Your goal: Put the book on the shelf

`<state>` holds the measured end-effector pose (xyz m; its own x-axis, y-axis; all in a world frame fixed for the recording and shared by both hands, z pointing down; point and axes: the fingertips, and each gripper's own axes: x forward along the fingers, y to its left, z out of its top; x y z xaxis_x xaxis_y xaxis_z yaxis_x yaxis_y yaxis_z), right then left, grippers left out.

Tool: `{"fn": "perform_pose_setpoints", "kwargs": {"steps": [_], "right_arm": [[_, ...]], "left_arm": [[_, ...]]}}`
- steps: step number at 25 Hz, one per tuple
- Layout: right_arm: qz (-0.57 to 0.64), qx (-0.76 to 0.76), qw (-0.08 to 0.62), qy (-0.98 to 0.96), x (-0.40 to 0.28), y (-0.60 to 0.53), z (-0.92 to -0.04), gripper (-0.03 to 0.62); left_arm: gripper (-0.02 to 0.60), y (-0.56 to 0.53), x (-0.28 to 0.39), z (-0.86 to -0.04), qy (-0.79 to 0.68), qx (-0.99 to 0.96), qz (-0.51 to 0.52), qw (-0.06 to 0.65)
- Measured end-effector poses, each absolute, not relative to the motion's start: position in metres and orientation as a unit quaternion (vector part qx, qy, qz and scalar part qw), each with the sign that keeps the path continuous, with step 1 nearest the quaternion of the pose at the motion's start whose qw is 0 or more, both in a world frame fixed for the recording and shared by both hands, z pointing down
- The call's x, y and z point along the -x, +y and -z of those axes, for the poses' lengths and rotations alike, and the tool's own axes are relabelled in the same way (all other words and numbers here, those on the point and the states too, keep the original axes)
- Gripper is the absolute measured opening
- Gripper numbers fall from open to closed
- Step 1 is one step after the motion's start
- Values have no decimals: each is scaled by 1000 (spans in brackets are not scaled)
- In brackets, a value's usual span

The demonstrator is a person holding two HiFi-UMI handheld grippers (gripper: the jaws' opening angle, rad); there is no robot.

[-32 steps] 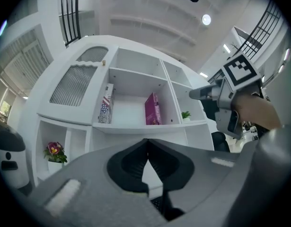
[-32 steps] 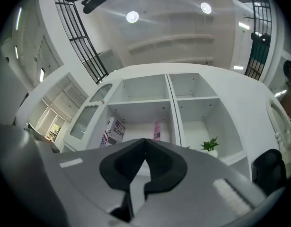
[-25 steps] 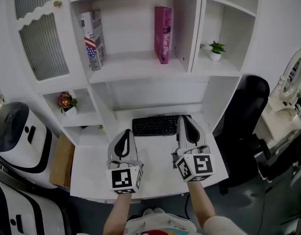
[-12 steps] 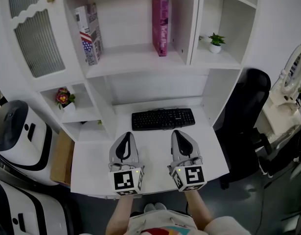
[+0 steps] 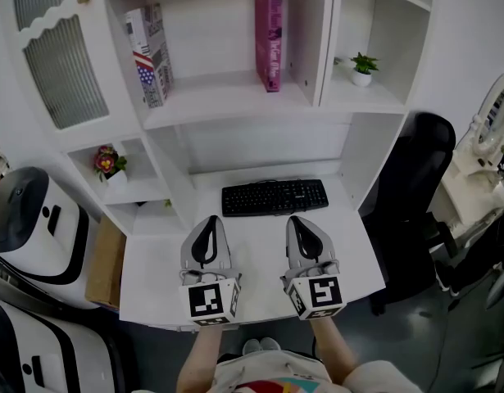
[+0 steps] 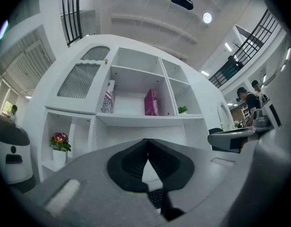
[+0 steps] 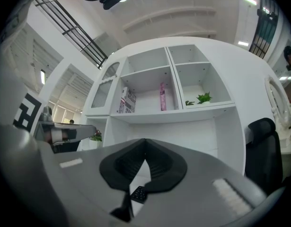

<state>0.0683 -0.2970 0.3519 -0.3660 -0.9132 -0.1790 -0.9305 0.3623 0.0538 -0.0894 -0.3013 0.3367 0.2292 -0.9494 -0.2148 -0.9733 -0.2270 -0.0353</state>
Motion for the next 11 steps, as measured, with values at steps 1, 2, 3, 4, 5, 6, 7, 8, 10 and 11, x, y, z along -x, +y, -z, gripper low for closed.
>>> {"fn": "perform_pose_setpoints", "kwargs": {"steps": [1,2,3,4,5,6,7,8,10,11], "right_arm": [[-72,559,58,824,-68,-297,-353,3],[-71,559,56,824,-68,-297,-355,3],[-70,559,54,824,-68,-297,-356,3],[-69,559,52,825,-68,-298,-358,3],[-68,560,51,824,-68,-298,-359,3],[-67,560,50,824,-68,-298,-360,3],[-66,561,50,824,-69,-299,-360,3],[-65,562,50,823,-70,-299,-360,3],[-64,563,50,823,-71,-300,-360,3],[-64,563,50,823,-71,-300,-360,3]], "left_arm": [[2,-302,89,-337,616,780,-74,81],[2,-302,89,-338,616,780,-74,80],[2,-303,89,-337,616,780,-74,80],[2,-303,89,-337,616,780,-74,80],[2,-303,89,-337,616,780,-75,81],[2,-304,89,-337,616,780,-75,81],[2,-304,89,-336,616,780,-75,81],[2,-304,89,-336,616,780,-75,81],[2,-304,90,-336,617,779,-75,81],[2,-304,90,-336,617,779,-75,81]]}}
